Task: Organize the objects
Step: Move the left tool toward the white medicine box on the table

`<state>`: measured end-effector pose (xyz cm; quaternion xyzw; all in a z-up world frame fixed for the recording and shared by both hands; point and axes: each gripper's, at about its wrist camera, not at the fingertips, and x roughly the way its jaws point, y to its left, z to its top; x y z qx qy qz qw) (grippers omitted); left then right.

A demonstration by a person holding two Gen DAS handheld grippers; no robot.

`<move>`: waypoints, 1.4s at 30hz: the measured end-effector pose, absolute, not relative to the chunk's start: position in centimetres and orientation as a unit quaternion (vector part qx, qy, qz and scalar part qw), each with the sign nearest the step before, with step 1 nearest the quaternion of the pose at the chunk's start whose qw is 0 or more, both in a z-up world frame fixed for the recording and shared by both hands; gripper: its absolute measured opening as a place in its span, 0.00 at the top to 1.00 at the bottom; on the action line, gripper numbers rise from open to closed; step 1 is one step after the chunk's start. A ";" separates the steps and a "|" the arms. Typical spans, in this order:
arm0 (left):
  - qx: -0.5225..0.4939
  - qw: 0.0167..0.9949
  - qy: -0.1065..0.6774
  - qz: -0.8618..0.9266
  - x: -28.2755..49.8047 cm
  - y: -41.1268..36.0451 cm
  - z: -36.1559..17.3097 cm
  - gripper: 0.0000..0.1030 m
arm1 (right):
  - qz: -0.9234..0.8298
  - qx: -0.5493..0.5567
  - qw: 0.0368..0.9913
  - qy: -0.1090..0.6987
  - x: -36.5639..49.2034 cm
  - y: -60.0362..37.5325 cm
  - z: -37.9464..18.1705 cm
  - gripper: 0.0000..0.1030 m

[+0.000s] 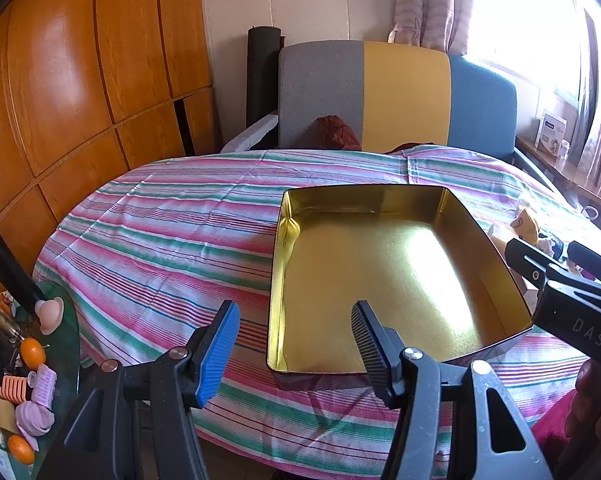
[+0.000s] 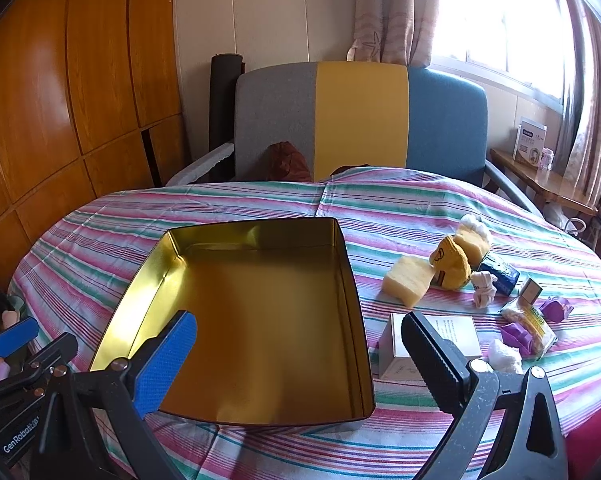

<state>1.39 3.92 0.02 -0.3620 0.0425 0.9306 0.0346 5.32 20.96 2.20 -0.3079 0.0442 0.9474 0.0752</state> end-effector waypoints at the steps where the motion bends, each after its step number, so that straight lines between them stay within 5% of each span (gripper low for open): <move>1: -0.363 0.035 0.043 0.930 1.3 4.0 0.0 0.43 | 0.947 -0.308 0.074 0.046 5.3 21.0 2.2 0.00; 14: -0.392 0.128 0.001 0.911 0.5 4.8 -0.7 0.42 | 0.947 -0.303 0.091 0.060 5.5 24.8 2.6 0.00; 17: -0.418 0.185 -0.049 0.888 0.1 4.7 -1.1 0.34 | 0.946 -0.300 0.097 0.072 5.6 27.3 3.1 0.00; 23: -0.443 0.233 -0.058 0.864 0.0 6.1 -2.2 0.35 | 0.940 -0.289 0.146 0.111 6.3 36.0 4.7 0.00; 30: -0.459 0.273 0.031 0.845 -0.3 10.4 -2.1 0.35 | 0.890 -0.325 0.252 0.194 7.9 48.8 1.0 0.00; 35: -0.444 0.335 0.119 0.822 -0.5 15.9 -0.6 0.33 | 0.855 -0.311 0.246 0.334 10.4 53.3 -1.0 0.00; 42: -0.376 0.414 0.306 0.770 -0.1 25.3 -0.9 0.20 | 0.852 -0.319 0.222 0.351 10.2 53.3 -1.3 0.00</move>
